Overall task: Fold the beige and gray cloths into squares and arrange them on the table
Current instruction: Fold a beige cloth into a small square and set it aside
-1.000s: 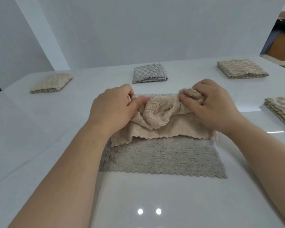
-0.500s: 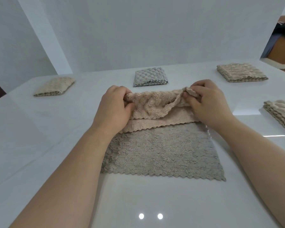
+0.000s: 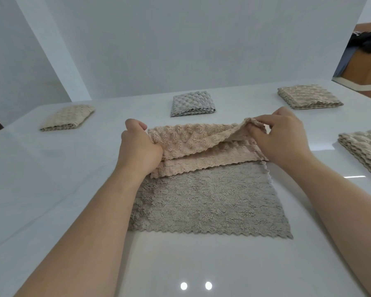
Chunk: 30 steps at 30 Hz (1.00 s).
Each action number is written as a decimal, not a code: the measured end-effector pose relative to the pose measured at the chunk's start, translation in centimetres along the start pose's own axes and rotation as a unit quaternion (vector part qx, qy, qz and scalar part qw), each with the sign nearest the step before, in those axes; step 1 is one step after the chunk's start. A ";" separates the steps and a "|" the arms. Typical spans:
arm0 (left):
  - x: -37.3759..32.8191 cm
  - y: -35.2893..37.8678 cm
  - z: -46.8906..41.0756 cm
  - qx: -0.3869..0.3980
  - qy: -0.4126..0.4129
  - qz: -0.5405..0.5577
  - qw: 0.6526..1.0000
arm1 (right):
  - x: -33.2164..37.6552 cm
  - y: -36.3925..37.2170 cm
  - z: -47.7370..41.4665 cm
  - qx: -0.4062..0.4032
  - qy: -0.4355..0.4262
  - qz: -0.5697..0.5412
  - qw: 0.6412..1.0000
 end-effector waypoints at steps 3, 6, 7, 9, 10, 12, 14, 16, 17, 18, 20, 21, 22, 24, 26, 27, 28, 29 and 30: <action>0.3 0.1 -0.3 -0.004 -0.009 0.032 0.999 | 0.0 -0.5 0.2 0.006 0.025 -0.002 1.000; 0.2 0.2 -0.3 -0.008 0.002 0.042 0.999 | 0.0 -0.4 0.5 0.010 0.053 -0.022 0.998; 0.1 0.2 -0.2 -0.010 0.009 0.052 0.999 | 0.0 -0.4 0.5 0.006 0.059 -0.022 0.998; -0.2 0.2 -0.2 -0.016 0.029 0.076 0.997 | 0.1 -0.3 0.4 -0.001 0.066 -0.021 0.998; -0.2 0.2 -0.2 -0.020 0.041 0.084 0.995 | 0.1 -0.2 0.4 -0.002 0.069 -0.022 0.997; -0.2 0.3 -0.4 -0.028 0.058 0.099 0.993 | 0.0 -0.2 0.4 0.002 0.072 -0.033 0.997; -0.3 0.4 -0.4 -0.033 0.067 0.114 0.991 | 0.1 -0.1 0.5 0.008 0.073 -0.055 0.996; -0.5 0.5 -0.4 -0.034 0.059 0.148 0.987 | 0.5 -0.2 0.6 0.012 0.073 -0.077 0.994; -0.5 0.5 -0.4 -0.032 0.048 0.173 0.983 | 0.6 -0.3 0.7 0.016 0.076 -0.083 0.994; -0.5 0.6 -0.3 -0.031 0.035 0.200 0.979 | 0.7 -0.3 0.7 0.023 0.083 -0.090 0.992; -0.4 0.8 -0.4 -0.029 0.005 0.242 0.970 | 0.8 -0.1 0.7 0.045 0.108 -0.130 0.985; -0.4 0.8 -0.4 -0.022 -0.011 0.264 0.964 | 0.7 0.0 0.7 0.058 0.126 -0.155 0.978; -0.4 0.9 -0.3 -0.009 -0.025 0.287 0.958 | 0.7 0.0 0.7 0.073 0.144 -0.171 0.972; -0.3 1.0 -0.3 0.013 -0.041 0.303 0.952 | 0.5 0.1 0.5 0.095 0.159 -0.155 0.970; -0.3 1.0 -0.3 0.023 -0.048 0.300 0.952 | 0.4 0.2 0.4 0.106 0.156 -0.108 0.976; -0.3 1.0 -0.3 0.025 -0.051 0.301 0.952 | 0.4 0.2 0.5 0.109 0.154 -0.092 0.978; -0.3 1.1 -0.3 0.029 -0.055 0.302 0.951 | 0.3 0.2 0.6 0.111 0.149 -0.081 0.979; -0.2 1.1 -0.3 0.031 -0.058 0.302 0.951 | 0.3 0.3 0.6 0.116 0.144 -0.075 0.980; -0.2 1.1 -0.3 0.034 -0.061 0.302 0.951 | 0.3 0.3 0.6 0.124 0.138 -0.075 0.980</action>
Point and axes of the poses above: each hand's wrist, its own z-axis away from the middle knuckle, its own y-axis out of the palm, x = y × z, the point moved 2 cm from there along -z, towards the middle knuckle, and after that the axes turned 9 degrees about y, right-handed, at the moved point
